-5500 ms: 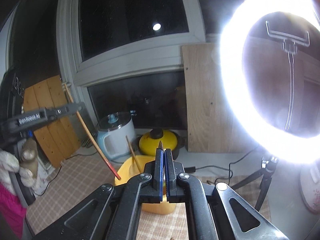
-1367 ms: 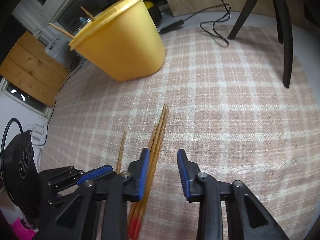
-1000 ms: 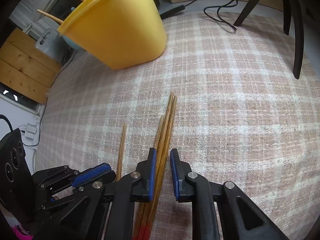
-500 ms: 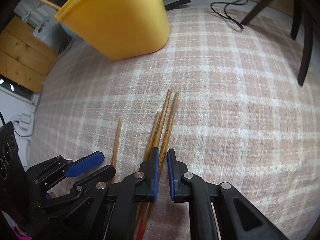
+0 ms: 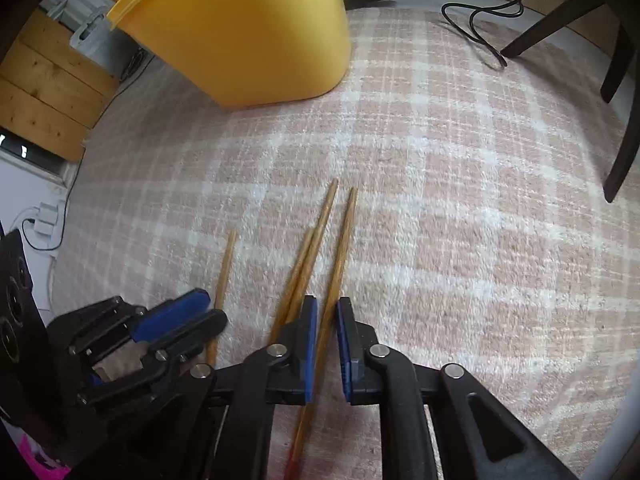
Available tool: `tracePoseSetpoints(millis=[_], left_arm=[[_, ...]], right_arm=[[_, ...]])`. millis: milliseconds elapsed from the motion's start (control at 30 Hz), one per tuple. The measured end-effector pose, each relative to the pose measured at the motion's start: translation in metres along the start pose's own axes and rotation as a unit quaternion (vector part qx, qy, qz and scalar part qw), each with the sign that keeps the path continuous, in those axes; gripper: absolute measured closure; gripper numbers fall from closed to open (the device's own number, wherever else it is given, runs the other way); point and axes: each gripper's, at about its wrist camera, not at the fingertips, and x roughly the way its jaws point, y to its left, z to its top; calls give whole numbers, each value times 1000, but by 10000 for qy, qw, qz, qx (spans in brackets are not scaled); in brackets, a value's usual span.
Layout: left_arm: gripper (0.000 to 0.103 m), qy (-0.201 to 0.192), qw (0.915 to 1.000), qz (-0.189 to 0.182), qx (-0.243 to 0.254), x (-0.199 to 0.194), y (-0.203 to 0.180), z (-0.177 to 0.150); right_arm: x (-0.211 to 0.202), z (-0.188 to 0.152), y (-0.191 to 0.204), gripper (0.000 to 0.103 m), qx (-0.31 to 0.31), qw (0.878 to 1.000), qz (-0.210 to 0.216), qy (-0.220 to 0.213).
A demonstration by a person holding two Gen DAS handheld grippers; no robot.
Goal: Organize utensils
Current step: 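Close the left tool on a chopstick while the right tool grasps another chopstick, then lift both held chopsticks upright and carry them over the yellow container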
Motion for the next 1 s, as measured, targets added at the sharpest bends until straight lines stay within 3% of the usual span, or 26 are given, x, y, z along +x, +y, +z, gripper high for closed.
tracePoseSetpoints(millis=[133,233,300,433,633,1000], left_arm=[[84,-54,9997,138,172,4,-8,2],[96,-57,9998,138,91,5,-4,4],[98,-20,9996,-166,-242,5,9,6],[98,-111,9981,-317,-509,-3,20,4],[99,-418,9959,-450,-669,-27,26,8],[100,-1189,9911,-419,-418,-86,15,14]], right_arm=[[4,9,4,98,-60,10000,-41,23],[5,13,4,99,-197,9998,-38,49],[8,18,8,99,-160,9999,-1,32],[3,9,-8,100,9,9997,197,-135],[-22,-5,-19,100,121,9972,560,-490],[-90,-34,-21,100,-142,9860,627,-1540]])
